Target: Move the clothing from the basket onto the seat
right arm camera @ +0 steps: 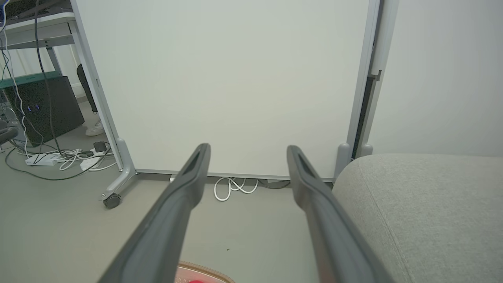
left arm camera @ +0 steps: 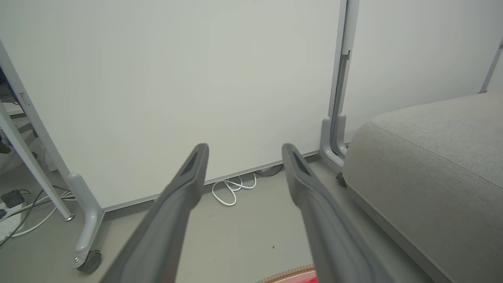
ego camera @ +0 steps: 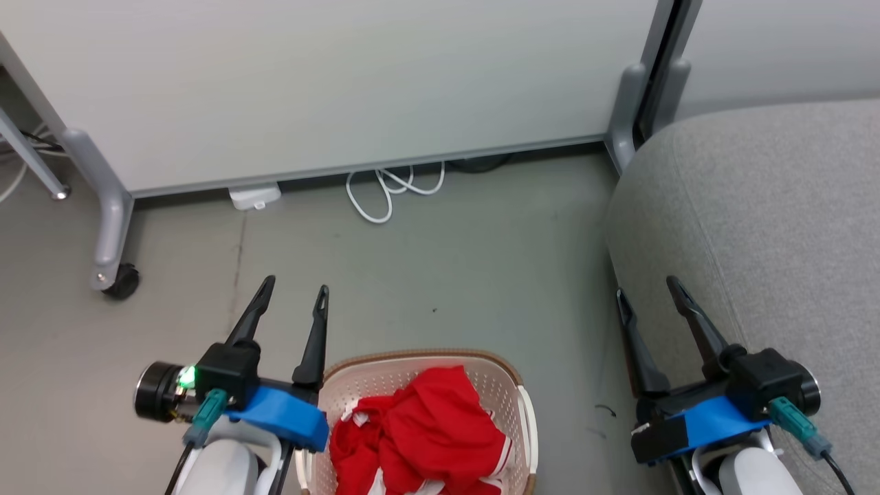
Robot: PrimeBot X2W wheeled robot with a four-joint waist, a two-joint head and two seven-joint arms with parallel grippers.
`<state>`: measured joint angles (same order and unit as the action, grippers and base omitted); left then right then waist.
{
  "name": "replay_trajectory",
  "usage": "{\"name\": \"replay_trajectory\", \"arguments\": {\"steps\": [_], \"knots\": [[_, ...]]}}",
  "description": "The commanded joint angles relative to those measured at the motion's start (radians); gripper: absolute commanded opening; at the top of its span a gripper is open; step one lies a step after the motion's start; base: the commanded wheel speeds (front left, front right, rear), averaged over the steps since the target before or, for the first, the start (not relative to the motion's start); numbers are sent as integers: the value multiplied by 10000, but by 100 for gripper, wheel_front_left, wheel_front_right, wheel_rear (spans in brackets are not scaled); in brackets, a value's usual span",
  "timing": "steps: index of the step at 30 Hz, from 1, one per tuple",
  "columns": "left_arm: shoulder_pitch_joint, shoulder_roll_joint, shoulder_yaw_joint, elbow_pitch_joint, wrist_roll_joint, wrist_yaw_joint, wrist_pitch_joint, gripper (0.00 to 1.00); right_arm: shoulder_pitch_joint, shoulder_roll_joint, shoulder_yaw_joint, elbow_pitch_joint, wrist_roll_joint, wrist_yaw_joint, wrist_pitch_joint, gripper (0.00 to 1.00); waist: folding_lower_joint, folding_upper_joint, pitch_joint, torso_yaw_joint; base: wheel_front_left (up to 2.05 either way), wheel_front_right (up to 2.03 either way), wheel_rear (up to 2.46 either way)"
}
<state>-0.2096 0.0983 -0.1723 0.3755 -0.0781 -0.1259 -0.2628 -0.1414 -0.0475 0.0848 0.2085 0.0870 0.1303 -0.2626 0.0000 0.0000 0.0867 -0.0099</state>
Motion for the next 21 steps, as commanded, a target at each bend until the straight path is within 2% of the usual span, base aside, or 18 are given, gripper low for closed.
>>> {"name": "replay_trajectory", "arguments": {"steps": [1,11,21], "knots": [[-304,111,-131,142,-6,-49,-30,100,-170,-54,5,-83,-84,8,-35,100,0,0,262,-110,0,0,0],[-2192,957,-2791,2043,-540,-49,-30,100,-943,-49,70,-525,-219,7,-35,100,0,0,1984,-627,0,0,0],[-3806,1246,-4888,4077,-1161,-50,-30,100,-1756,-46,216,-940,-304,7,-35,100,0,0,3674,-1040,0,0,0]]}}
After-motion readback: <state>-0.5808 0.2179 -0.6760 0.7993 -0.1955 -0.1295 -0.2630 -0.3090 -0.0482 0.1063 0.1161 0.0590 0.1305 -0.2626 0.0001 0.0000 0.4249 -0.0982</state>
